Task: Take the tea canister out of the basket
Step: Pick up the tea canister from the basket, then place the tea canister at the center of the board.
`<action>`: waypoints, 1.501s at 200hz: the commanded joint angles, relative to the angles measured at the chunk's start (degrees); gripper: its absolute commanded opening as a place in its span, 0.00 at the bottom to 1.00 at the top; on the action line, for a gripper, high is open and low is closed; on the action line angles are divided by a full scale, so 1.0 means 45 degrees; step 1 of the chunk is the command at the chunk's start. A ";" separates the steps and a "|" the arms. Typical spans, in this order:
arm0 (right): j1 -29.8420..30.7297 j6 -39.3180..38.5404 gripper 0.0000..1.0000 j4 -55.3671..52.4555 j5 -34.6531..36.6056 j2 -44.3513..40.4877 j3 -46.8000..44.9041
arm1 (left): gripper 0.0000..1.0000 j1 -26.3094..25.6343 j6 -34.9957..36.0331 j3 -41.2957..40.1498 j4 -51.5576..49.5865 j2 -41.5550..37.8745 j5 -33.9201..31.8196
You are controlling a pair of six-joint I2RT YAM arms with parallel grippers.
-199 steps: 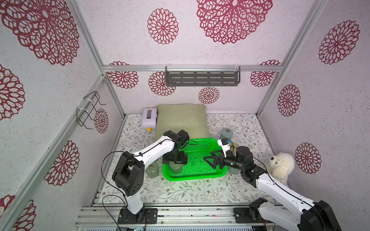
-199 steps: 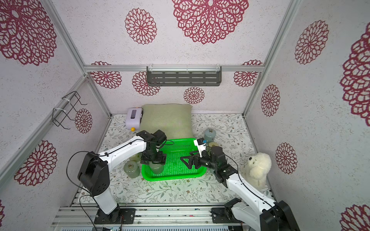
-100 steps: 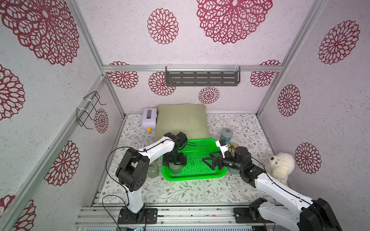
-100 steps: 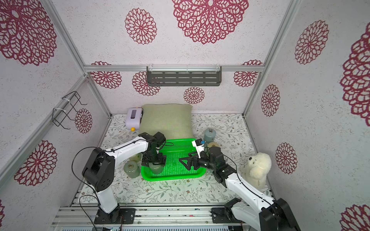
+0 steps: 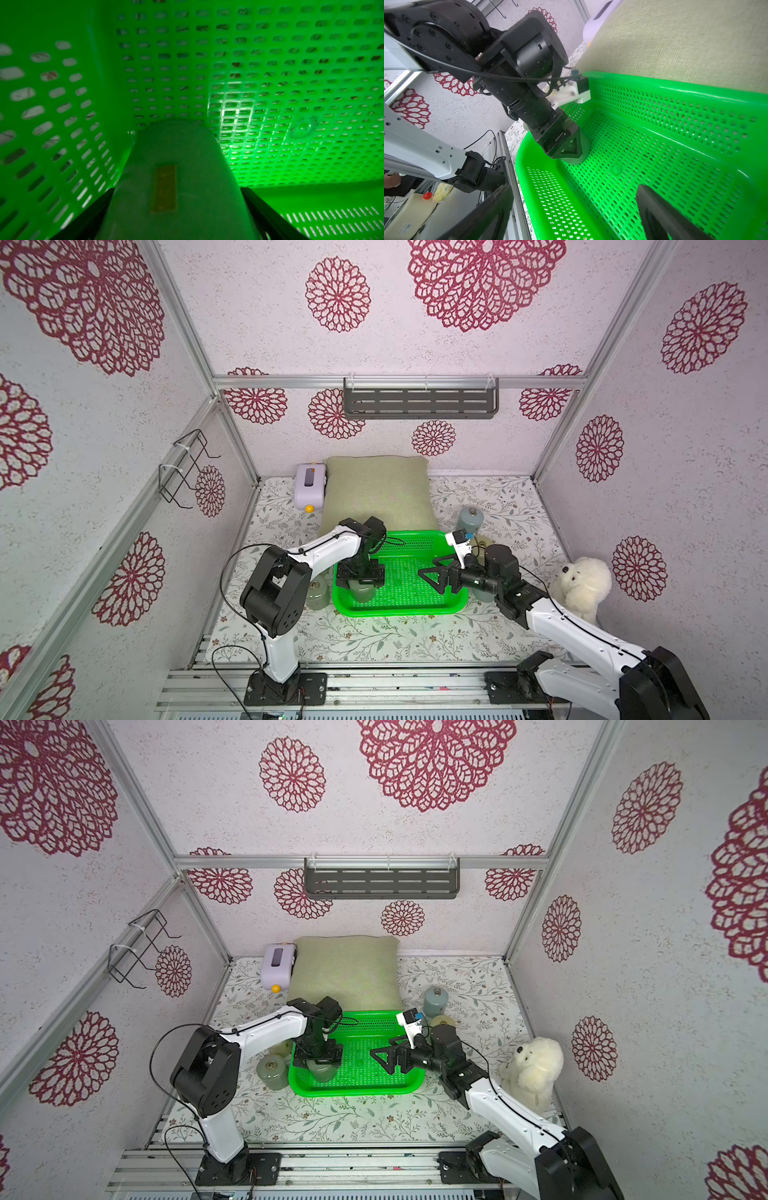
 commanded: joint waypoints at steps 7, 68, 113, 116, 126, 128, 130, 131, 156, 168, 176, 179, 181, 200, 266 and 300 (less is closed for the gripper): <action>0.0107 -0.0209 0.99 0.0417 -0.0016 0.0052 0.0159 | 0.88 0.0094 -0.0101 -0.0159 0.0097 -0.0279 -0.0113; 0.0150 -0.0209 0.99 0.0473 0.0007 0.0157 0.0159 | 0.73 0.0017 -0.0227 0.0058 -0.0495 -0.1307 -0.0281; 0.0243 -0.0209 0.99 0.0536 0.0015 0.0287 0.0159 | 0.74 0.0036 -0.0140 0.1190 -0.1685 -0.2136 -0.0842; 0.0268 -0.0209 0.99 0.0554 0.0013 0.0298 0.0149 | 0.74 0.0037 -0.0124 0.1298 -0.1805 -0.2175 -0.0893; 0.0302 -0.0209 0.99 0.0572 0.0013 0.0337 0.0158 | 0.75 0.0051 -0.0064 0.1629 -0.2145 -0.2402 -0.1046; 0.0317 -0.0209 0.99 0.0585 0.0009 0.0358 0.0158 | 0.75 0.0065 -0.0056 0.1707 -0.2226 -0.2430 -0.1087; 0.0321 -0.0209 0.99 0.0578 0.0008 0.0369 0.0159 | 0.75 0.0073 -0.0045 0.1770 -0.2310 -0.2476 -0.1131; 0.0331 -0.0209 0.99 0.0596 0.0007 0.0370 0.0159 | 0.75 0.0074 -0.0033 0.1787 -0.2346 -0.2500 -0.1148; 0.0599 -0.0227 0.99 0.0707 0.0025 0.0495 0.0203 | 0.75 0.0306 0.0058 0.2406 -0.3068 -0.3108 -0.1524; 0.0810 -0.0283 0.99 0.0739 0.0019 0.0571 0.0251 | 0.75 0.0564 0.0077 0.2588 -0.3352 -0.3436 -0.1622; 0.1013 -0.0406 0.99 0.0674 0.0050 0.0616 0.0321 | 0.75 0.0735 0.0099 0.2670 -0.3517 -0.3660 -0.1742; 0.1082 -0.0453 0.99 0.0644 0.0100 0.0635 0.0360 | 0.75 0.0798 0.0111 0.2706 -0.3565 -0.3748 -0.1777; 0.1132 -0.0499 0.99 0.0607 0.0143 0.0638 0.0370 | 0.75 0.0842 0.0119 0.2728 -0.3601 -0.3807 -0.1811; 0.1516 -0.0585 0.99 0.0486 0.0628 0.0780 0.0489 | 0.75 0.1439 0.0252 0.2944 -0.4005 -0.4296 -0.1987; 0.2646 -0.0580 0.99 0.0534 0.0941 0.1473 0.0831 | 0.74 0.4465 0.1000 0.2311 -0.4416 -0.5495 -0.2038; 0.3157 -0.0694 0.99 0.0079 0.1394 0.1796 0.1164 | 0.75 0.5858 0.1147 0.1717 -0.4172 -0.5725 -0.1979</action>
